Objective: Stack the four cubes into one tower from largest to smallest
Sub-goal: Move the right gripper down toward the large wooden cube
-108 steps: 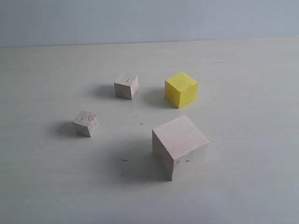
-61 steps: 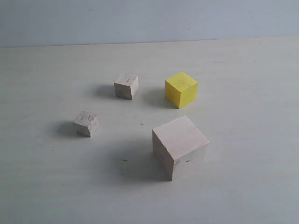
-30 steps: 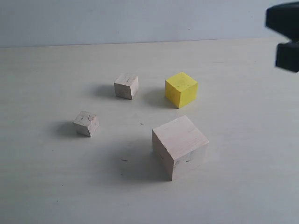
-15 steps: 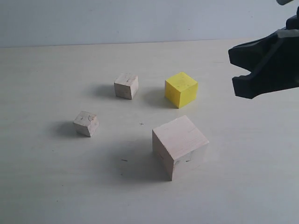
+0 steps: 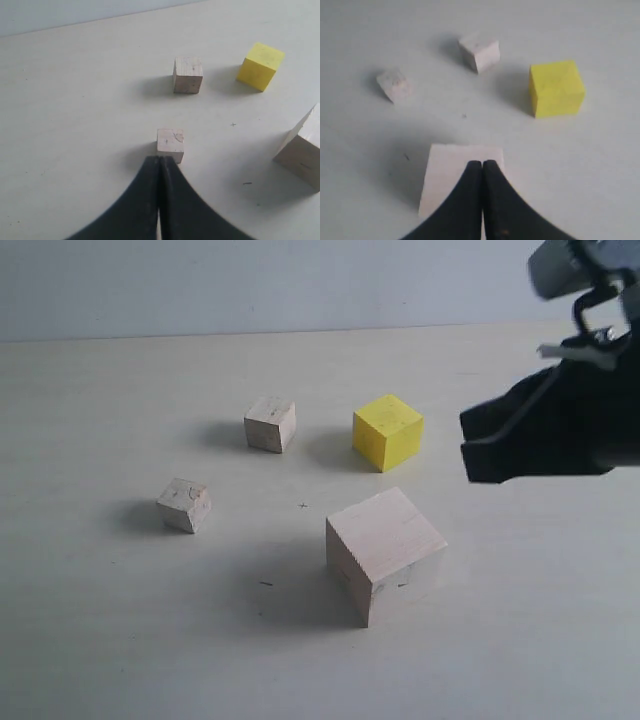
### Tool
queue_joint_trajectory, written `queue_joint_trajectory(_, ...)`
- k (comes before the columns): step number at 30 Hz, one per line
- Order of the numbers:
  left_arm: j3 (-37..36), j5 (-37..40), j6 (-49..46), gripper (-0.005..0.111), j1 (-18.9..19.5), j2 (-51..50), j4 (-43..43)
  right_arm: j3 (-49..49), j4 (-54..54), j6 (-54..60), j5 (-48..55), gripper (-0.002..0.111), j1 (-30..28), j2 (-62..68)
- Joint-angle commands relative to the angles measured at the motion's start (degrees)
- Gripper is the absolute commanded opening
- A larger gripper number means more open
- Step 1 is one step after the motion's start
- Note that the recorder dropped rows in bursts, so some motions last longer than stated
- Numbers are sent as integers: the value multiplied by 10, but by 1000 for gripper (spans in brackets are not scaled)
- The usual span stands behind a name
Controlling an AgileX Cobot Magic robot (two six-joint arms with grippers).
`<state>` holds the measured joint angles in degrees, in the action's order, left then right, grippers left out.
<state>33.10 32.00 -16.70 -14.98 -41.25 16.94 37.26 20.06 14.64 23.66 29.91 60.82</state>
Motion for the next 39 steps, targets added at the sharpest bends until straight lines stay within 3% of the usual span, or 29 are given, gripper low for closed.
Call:
queue_joint_trajectory(1, 5, 8, 2, 0, -5, -2, 1, 3, -7, -23, 47, 0, 1, 73)
queue_joint_trajectory(5, 5, 8, 0, 0, -5, -2, 1, 3, -24, -11, 48, 0, 1, 138)
queue_joint_trajectory(11, 5, 13, -1, 0, -5, -2, -2, 3, -129, -22, 51, 11, 1, 170)
queue_joint_trajectory(16, 5, 20, -1, 0, -5, -2, -2, 3, -143, -22, 58, 16, 1, 171)
queue_joint_trajectory(24, 5, 20, -1, 0, -5, -2, -1, 3, -139, -15, 84, 52, 1, 171)
queue_joint_trajectory(33, 5, 20, -1, 0, -5, -2, -1, 3, -83, 38, 84, 54, 1, 190)
queue_joint_trajectory(39, 5, 20, -1, 0, -5, -2, -1, 3, 7, 171, 82, 54, 1, 237)
